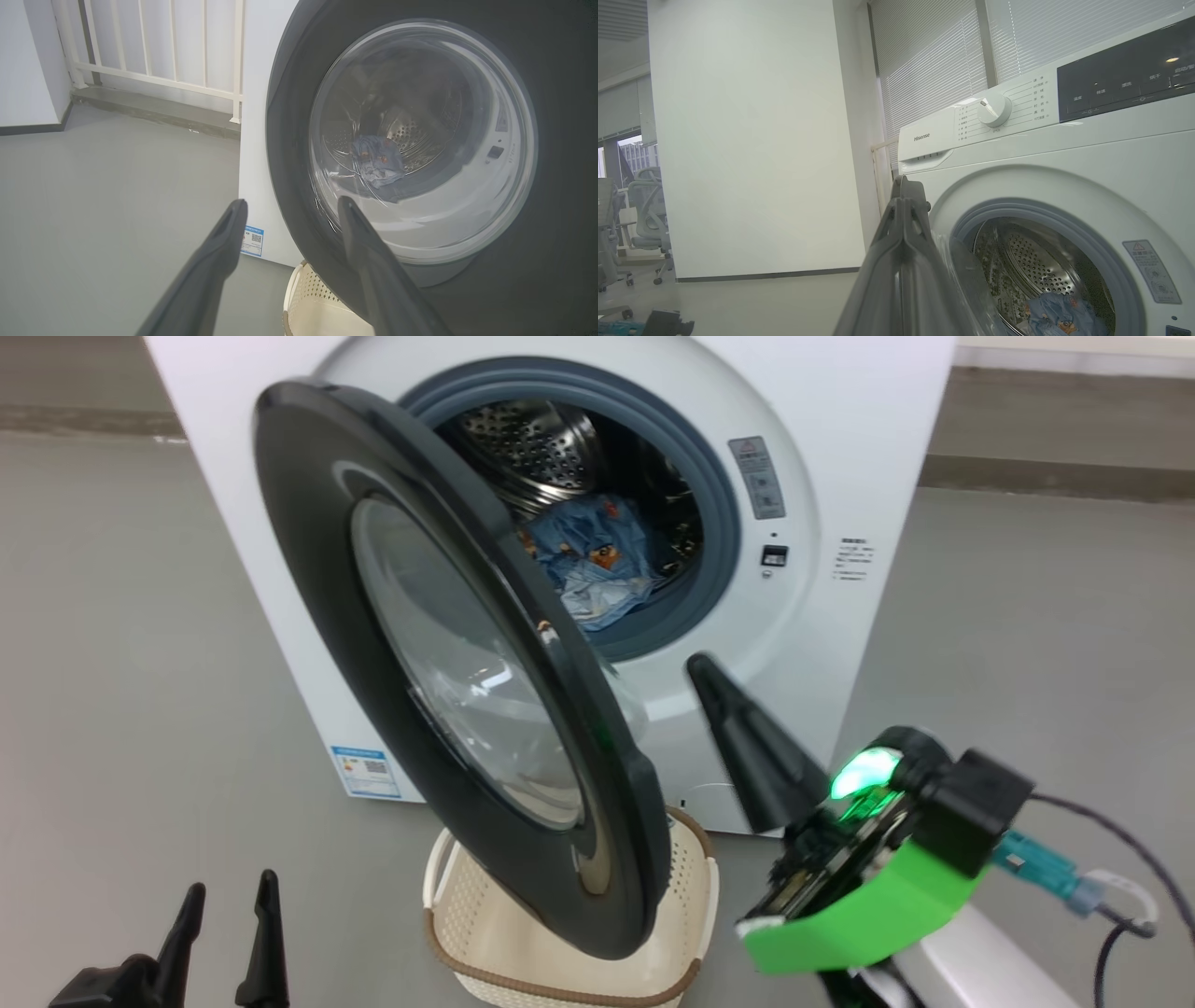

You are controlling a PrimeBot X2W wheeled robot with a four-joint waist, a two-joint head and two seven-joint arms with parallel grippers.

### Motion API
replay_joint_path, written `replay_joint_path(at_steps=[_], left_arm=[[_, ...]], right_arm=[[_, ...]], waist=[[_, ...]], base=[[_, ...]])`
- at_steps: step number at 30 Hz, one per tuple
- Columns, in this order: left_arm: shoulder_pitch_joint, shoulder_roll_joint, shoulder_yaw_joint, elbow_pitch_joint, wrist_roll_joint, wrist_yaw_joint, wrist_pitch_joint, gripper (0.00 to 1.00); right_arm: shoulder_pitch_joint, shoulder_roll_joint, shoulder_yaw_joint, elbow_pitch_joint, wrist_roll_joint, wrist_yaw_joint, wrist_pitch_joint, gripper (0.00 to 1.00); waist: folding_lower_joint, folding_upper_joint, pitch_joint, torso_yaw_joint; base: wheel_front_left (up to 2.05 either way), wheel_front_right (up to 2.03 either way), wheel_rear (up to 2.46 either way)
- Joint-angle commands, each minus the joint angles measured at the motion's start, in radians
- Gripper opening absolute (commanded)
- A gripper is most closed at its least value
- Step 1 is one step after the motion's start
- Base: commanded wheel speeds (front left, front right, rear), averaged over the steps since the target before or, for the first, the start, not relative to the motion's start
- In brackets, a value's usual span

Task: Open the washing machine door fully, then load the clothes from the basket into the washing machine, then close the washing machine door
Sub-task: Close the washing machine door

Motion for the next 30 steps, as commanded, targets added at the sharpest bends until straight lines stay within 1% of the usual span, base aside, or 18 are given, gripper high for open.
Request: replay_joint_path(at_steps=[1,4,5,8,10,16,22,30], left_arm=[[-0.021,0.024,0.028,-0.023,-0.006,0.005,0.002,1.00],[-0.021,0.025,0.025,-0.024,-0.007,0.005,0.004,1.00],[-0.021,0.025,0.025,-0.024,-0.007,0.005,0.004,1.00],[-0.022,0.027,0.022,-0.026,-0.009,0.006,0.007,1.00],[-0.022,0.029,0.021,-0.027,-0.010,0.007,0.008,1.00],[-0.023,0.029,0.016,-0.031,-0.015,0.008,0.008,1.00],[-0.019,0.027,0.014,-0.029,-0.023,0.009,0.005,1.00],[-0.027,0.029,0.011,-0.029,-0.033,0.007,0.007,1.00]], right_arm=[[-0.032,0.000,0.044,-0.026,0.000,0.006,-0.008,0.00],[-0.030,-0.014,0.113,0.003,0.002,0.006,-0.008,0.00],[-0.030,-0.014,0.113,0.003,0.002,0.006,-0.008,0.00],[-0.048,-0.044,0.211,0.077,0.017,0.006,-0.008,0.00],[-0.066,-0.058,0.258,0.130,0.032,0.006,-0.008,0.00],[-0.123,-0.075,0.345,0.292,0.084,0.006,-0.008,0.00],[-0.163,-0.085,0.368,0.410,0.127,0.006,-0.007,0.00],[-0.194,-0.119,0.307,0.486,0.137,0.006,-0.007,0.00]], waist=[[-0.0001,0.0000,-0.008,0.036],[-0.0001,0.0000,-0.010,0.053],[-0.0001,0.0000,-0.010,0.053],[-0.0001,0.0000,-0.010,0.064],[-0.0001,0.0000,-0.010,0.070],[-0.0001,0.0000,-0.005,0.084],[-0.0001,0.0000,0.003,0.089],[-0.0001,0.0000,0.037,0.087]], base=[[0.00,0.00,0.00],[0.00,0.00,0.00],[0.00,0.00,0.00],[0.00,0.00,0.00],[0.00,0.00,0.00],[0.00,0.00,0.00],[0.00,0.00,0.00],[0.00,0.00,0.00]])
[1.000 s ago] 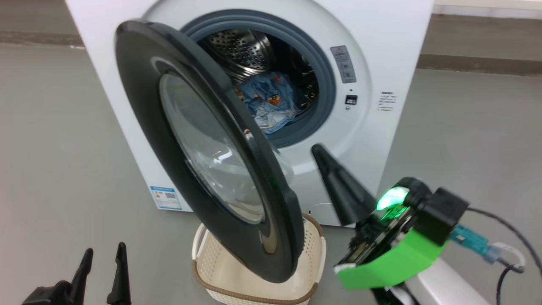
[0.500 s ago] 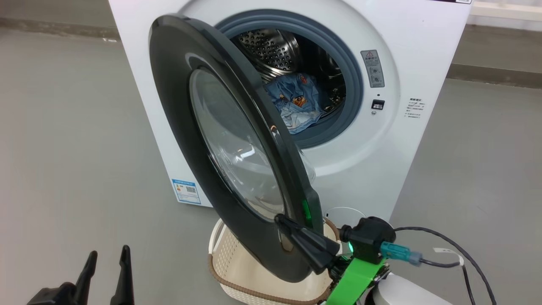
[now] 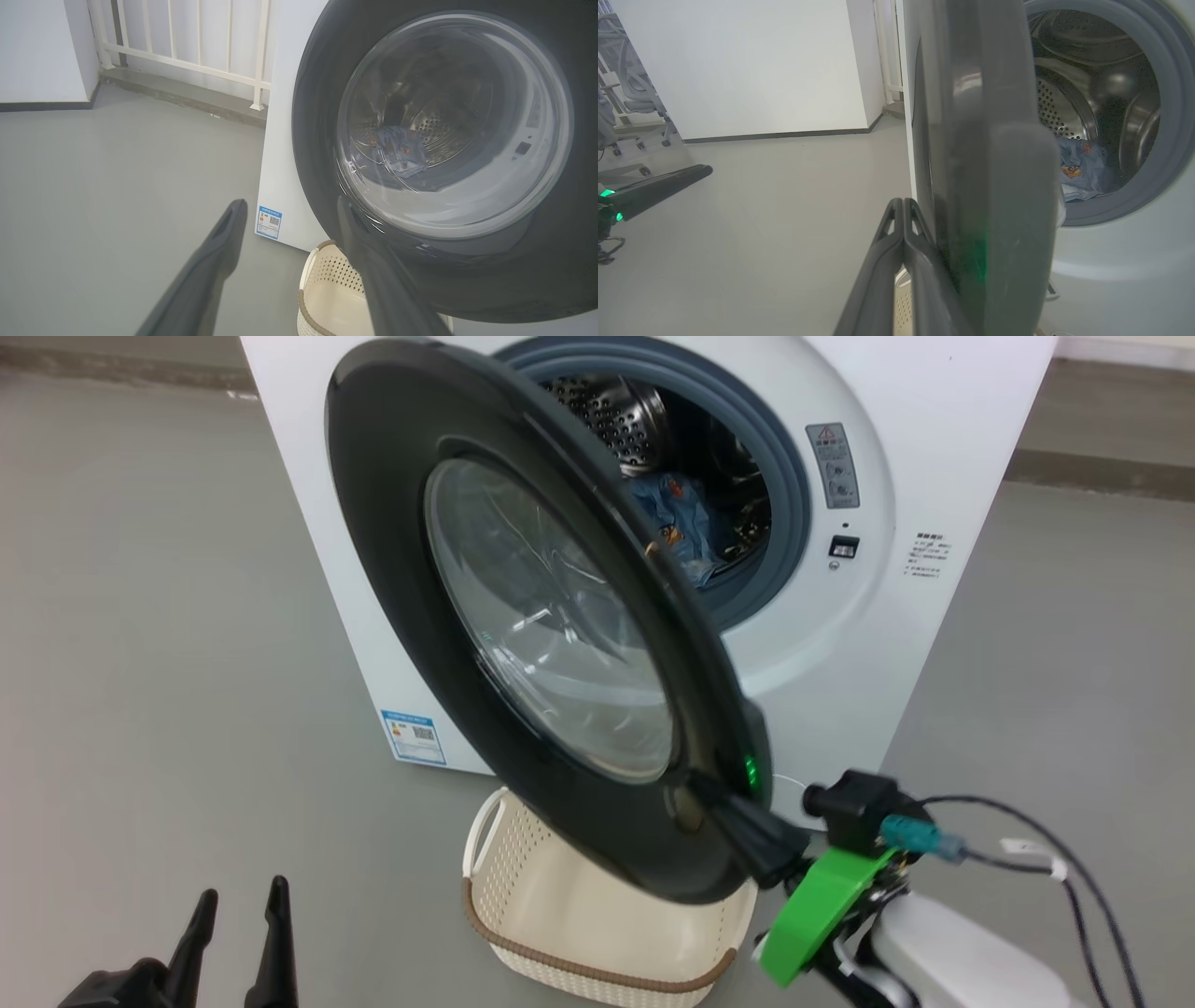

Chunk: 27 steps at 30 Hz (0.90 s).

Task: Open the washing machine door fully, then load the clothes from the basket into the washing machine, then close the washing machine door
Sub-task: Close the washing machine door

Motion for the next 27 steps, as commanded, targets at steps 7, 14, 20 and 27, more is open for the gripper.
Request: replay_joint_path(at_steps=[7,14,20,27], left_arm=[[-0.062,0.035,0.029,-0.023,-0.011,-0.010,-0.012,1.00],[-0.133,0.045,0.024,-0.011,-0.020,-0.030,-0.025,1.00],[-0.172,0.046,0.018,0.006,-0.025,-0.041,-0.036,1.00],[-0.218,0.047,0.017,0.032,-0.037,-0.053,-0.054,1.00]], right_arm=[[-0.082,-0.038,-0.101,0.042,-0.011,0.000,-0.005,0.00],[-0.182,-0.040,-0.237,0.113,-0.054,0.000,-0.005,0.00],[-0.253,-0.038,-0.304,0.152,-0.084,0.000,-0.005,0.00],[-0.393,-0.040,-0.354,0.202,-0.098,0.000,-0.005,0.00]], waist=[[0.0000,0.0000,0.089,-0.002],[0.0000,0.0000,0.193,0.005],[0.0000,0.0000,0.242,0.016],[0.0000,0.0000,0.318,0.029]], base=[[0.00,0.00,0.00],[0.00,0.00,0.00],[0.00,0.00,0.00],[0.00,0.00,0.00]])
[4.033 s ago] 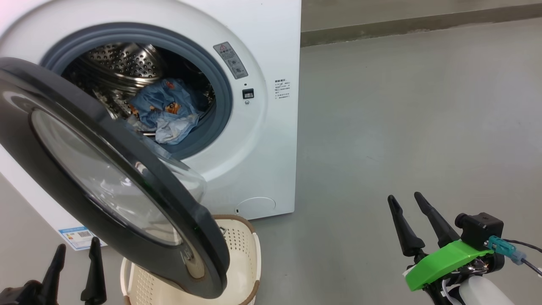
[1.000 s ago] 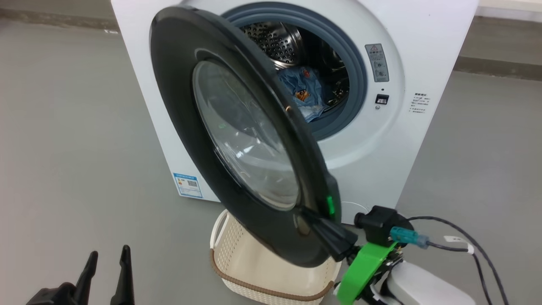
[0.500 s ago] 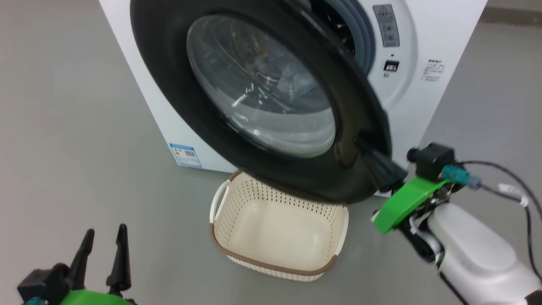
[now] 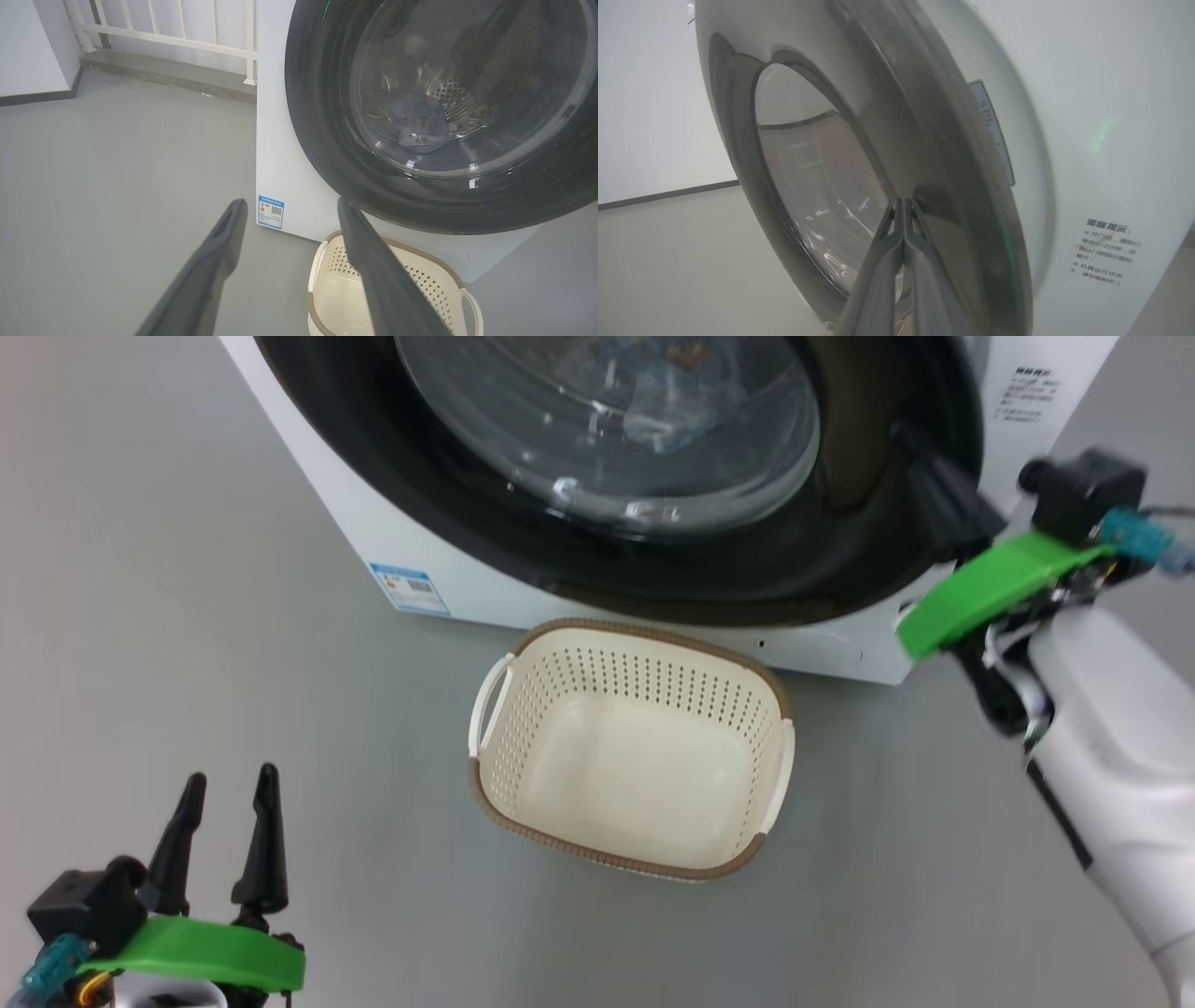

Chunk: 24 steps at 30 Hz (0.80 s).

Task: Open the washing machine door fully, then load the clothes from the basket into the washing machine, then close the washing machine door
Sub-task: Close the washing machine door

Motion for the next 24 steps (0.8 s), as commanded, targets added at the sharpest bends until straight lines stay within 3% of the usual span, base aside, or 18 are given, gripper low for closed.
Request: replay_joint_path(at_steps=[1,9,15,24], left_arm=[[-0.044,0.027,0.032,-0.015,-0.010,-0.005,-0.015,1.00],[-0.080,0.024,0.026,0.019,-0.018,-0.017,-0.037,1.00],[-0.096,0.023,0.024,0.042,-0.020,-0.020,-0.046,1.00],[-0.100,0.026,0.018,0.065,-0.019,-0.021,-0.052,1.00]], right_arm=[[-0.048,-0.003,-0.011,-0.010,-0.001,0.000,-0.005,0.00],[-0.155,-0.016,-0.118,0.045,-0.062,0.000,-0.005,0.00],[-0.174,0.014,-0.218,0.088,-0.147,0.000,-0.005,0.00],[-0.098,0.060,-0.226,0.062,-0.173,0.000,-0.005,0.00]], waist=[[0.0000,0.0000,0.046,0.014],[0.0000,0.0000,0.083,0.025],[0.0000,0.0000,0.082,0.023],[0.0000,0.0000,0.049,0.006]], base=[[0.00,0.00,0.00],[0.00,0.00,0.00],[0.00,0.00,0.00],[0.00,0.00,0.00]])
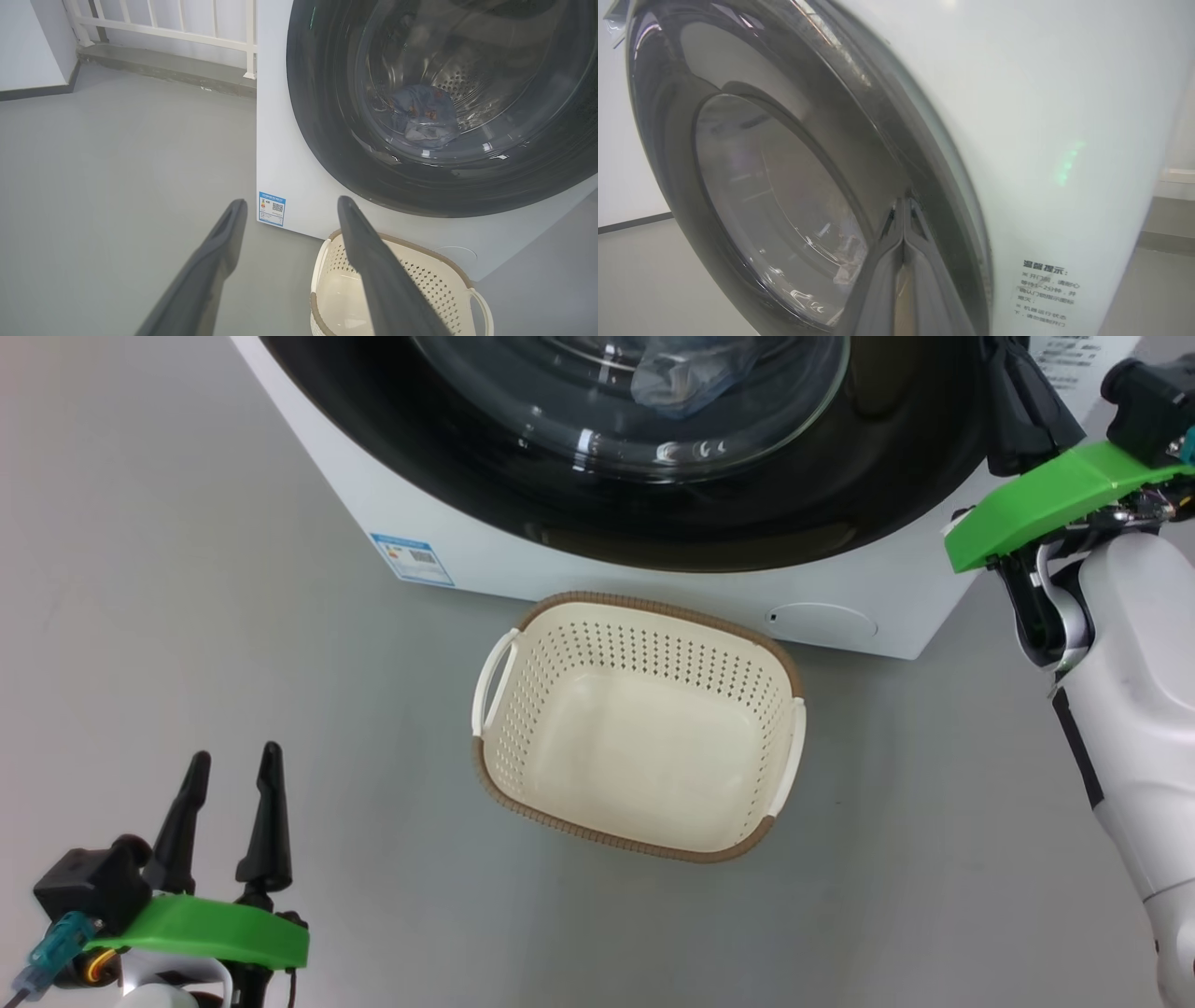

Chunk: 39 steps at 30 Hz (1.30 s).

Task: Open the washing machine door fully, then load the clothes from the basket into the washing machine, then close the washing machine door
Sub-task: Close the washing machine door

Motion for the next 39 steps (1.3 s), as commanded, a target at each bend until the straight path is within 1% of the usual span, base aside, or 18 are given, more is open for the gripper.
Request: replay_joint_path(at_steps=[1,2,4,5,6,11,17,23,29,34,39], left_arm=[[-0.028,0.032,0.033,-0.012,-0.010,0.000,-0.010,1.00],[-0.027,0.034,0.032,-0.011,-0.009,0.001,-0.010,1.00],[-0.023,0.037,0.030,-0.010,-0.008,0.002,-0.010,1.00],[-0.021,0.038,0.029,-0.011,-0.007,0.002,-0.009,1.00],[-0.018,0.040,0.027,-0.011,-0.006,0.004,-0.008,1.00],[-0.006,0.045,0.022,-0.018,-0.003,0.009,0.000,1.00],[0.021,0.053,0.016,-0.034,-0.002,0.020,0.012,1.00],[0.054,0.063,0.011,-0.055,0.003,0.034,0.022,1.00],[0.087,0.061,0.012,-0.080,-0.004,0.049,0.027,1.00],[0.117,0.060,0.017,-0.109,-0.014,0.063,0.035,1.00],[0.140,0.063,0.022,-0.131,-0.022,0.072,0.036,1.00]], right_arm=[[0.021,0.004,0.001,-0.039,0.000,-0.012,-0.005,0.00],[0.033,0.004,0.003,-0.048,0.006,-0.012,-0.005,0.11],[0.059,0.003,0.002,-0.072,0.014,-0.012,-0.005,0.45],[0.074,0.004,0.003,-0.084,0.017,-0.012,-0.005,0.80],[0.089,0.004,0.006,-0.097,0.019,-0.012,-0.005,1.00],[0.154,0.004,0.024,-0.150,0.025,-0.012,-0.005,1.00],[0.246,-0.012,0.052,-0.210,0.048,-0.012,-0.005,1.00],[0.349,-0.014,0.073,-0.271,0.060,-0.012,-0.005,1.00],[0.443,-0.012,0.081,-0.299,0.076,-0.012,-0.005,1.00],[0.508,-0.015,0.081,-0.330,0.096,-0.012,-0.005,1.00],[0.564,-0.025,0.059,-0.364,0.098,-0.012,-0.005,1.00]], waist=[[0.0000,0.0000,-0.016,-0.010],[0.0000,0.0000,-0.023,-0.013],[0.0000,0.0000,-0.039,-0.022],[0.0000,0.0000,-0.049,-0.026],[0.0000,0.0000,-0.059,-0.032],[0.0000,0.0000,-0.101,-0.058],[0.0000,0.0000,-0.161,-0.114],[0.0000,0.0000,-0.222,-0.189],[0.0000,0.0000,-0.273,-0.274],[0.0000,0.0000,-0.296,-0.340],[0.0000,0.0000,-0.307,-0.389]], base=[[0.00,0.00,0.00],[0.00,0.00,0.00],[0.00,0.00,0.00],[0.00,0.00,0.00],[0.00,0.00,0.00],[0.00,0.00,0.00],[0.00,0.00,0.00],[0.00,0.00,0.00],[0.00,0.00,0.00],[0.00,0.00,0.00],[0.00,0.00,0.00]])
